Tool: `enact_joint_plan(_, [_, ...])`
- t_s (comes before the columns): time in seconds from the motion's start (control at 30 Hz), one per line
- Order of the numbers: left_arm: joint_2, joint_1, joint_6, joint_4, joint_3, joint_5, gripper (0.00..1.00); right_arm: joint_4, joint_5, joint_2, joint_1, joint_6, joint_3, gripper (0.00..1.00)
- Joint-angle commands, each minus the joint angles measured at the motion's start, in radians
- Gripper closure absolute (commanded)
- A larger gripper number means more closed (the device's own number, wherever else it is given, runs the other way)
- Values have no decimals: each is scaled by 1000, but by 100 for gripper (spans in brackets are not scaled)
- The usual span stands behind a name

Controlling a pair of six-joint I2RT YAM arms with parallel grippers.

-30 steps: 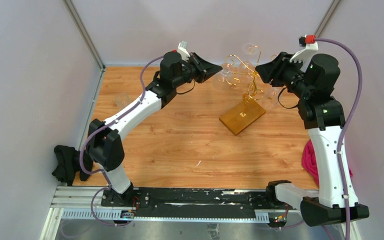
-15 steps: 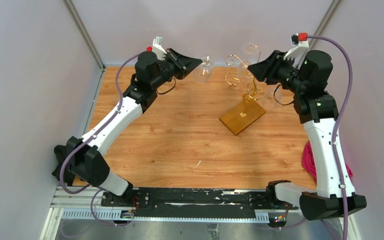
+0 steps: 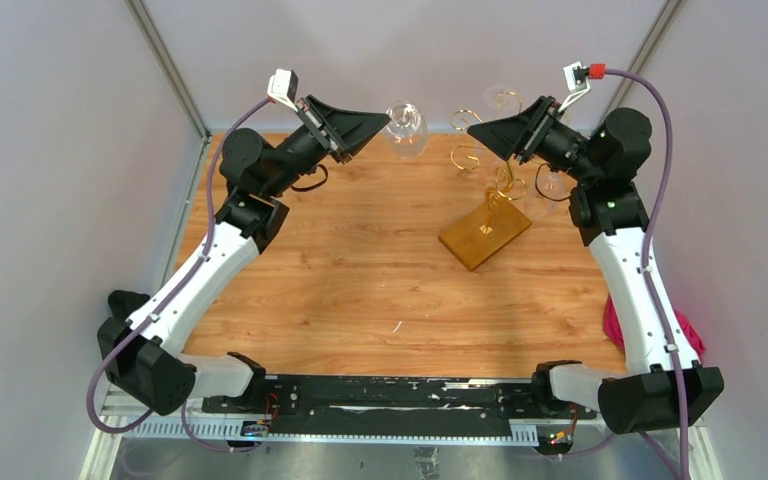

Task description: Take the wine glass off the wine glass rack

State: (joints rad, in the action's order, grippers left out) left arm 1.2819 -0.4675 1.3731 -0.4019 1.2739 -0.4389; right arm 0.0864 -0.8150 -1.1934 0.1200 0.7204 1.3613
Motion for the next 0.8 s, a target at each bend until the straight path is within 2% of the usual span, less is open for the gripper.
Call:
enact_joint_plan(0.0, [-21, 11, 175, -354, -44, -83, 100, 369, -127, 20, 13, 258, -57, 38])
enact_joint_plan(0.1, [13, 18, 332, -598, -72, -112, 100, 552, -150, -1, 13, 398, -94, 35])
enact_joint_plan(0.2, [54, 21, 438, -782, -73, -115, 100, 800, -167, -32, 13, 564, -123, 34])
enact_joint_plan(0.33, [115, 23, 575, -1018, -50, -96, 100, 1026, -163, -87, 13, 768, -144, 33])
enact_joint_plan(0.53, [154, 23, 617, -1136, -50, -69, 100, 1288, -151, -165, 17, 974, -122, 34])
enact_joint_plan(0.77, [183, 23, 614, -1149, -35, -67, 100, 1371, -155, -220, 64, 1067, -74, 35])
